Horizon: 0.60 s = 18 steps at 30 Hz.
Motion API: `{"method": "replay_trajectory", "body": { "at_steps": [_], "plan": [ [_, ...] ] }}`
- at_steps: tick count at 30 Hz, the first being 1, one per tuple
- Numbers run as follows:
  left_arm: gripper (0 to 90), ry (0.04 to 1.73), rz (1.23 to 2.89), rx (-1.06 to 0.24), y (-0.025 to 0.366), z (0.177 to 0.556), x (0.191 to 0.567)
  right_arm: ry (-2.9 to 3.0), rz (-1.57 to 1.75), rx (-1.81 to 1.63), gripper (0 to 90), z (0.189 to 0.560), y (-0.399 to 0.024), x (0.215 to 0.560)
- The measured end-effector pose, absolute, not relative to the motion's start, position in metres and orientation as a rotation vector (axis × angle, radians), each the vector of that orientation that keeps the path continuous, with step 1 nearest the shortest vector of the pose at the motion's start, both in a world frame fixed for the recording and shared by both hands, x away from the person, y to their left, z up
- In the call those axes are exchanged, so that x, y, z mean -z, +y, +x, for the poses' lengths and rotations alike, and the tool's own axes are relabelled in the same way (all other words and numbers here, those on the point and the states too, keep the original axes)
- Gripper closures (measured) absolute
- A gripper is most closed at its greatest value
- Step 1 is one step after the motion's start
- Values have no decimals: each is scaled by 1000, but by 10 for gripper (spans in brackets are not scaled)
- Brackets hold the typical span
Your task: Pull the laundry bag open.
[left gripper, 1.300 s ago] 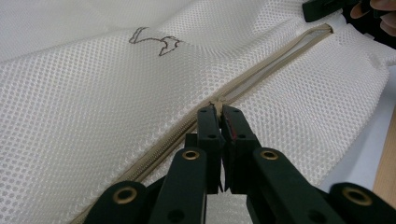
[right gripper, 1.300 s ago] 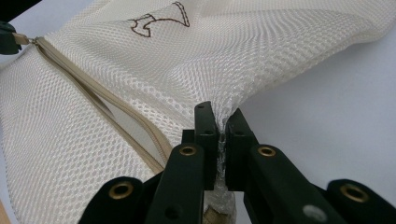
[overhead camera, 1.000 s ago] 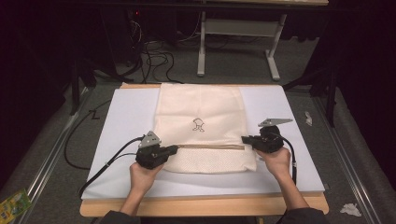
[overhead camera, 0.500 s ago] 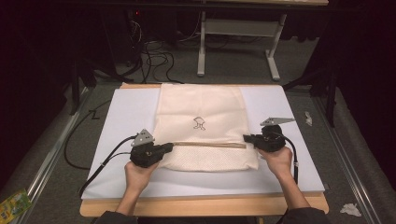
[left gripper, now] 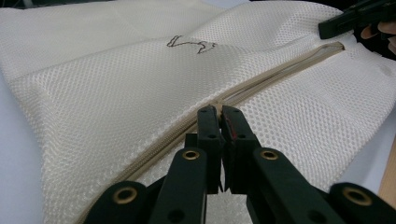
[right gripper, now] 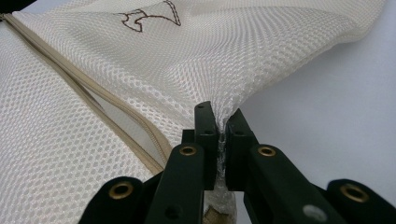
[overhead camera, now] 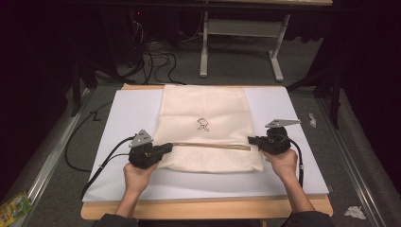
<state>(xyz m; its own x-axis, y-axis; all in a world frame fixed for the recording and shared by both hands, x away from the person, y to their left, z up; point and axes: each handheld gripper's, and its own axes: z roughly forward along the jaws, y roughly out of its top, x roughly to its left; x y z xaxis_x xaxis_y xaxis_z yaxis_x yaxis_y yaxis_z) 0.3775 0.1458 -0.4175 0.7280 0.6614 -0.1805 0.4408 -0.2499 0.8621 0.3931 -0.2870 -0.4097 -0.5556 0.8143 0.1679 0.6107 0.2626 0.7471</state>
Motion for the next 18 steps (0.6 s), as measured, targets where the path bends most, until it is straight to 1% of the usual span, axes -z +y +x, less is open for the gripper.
{"method": "replay_trajectory", "body": {
  "at_steps": [9,18],
  "plan": [
    [873,859,1881,-253,151,378,417,2277,1337,-1174,879,392,-291,411],
    [873,873,1873,-276,157,377,414,2265,1350,-1177,879,391,-299,412]
  ]
}}
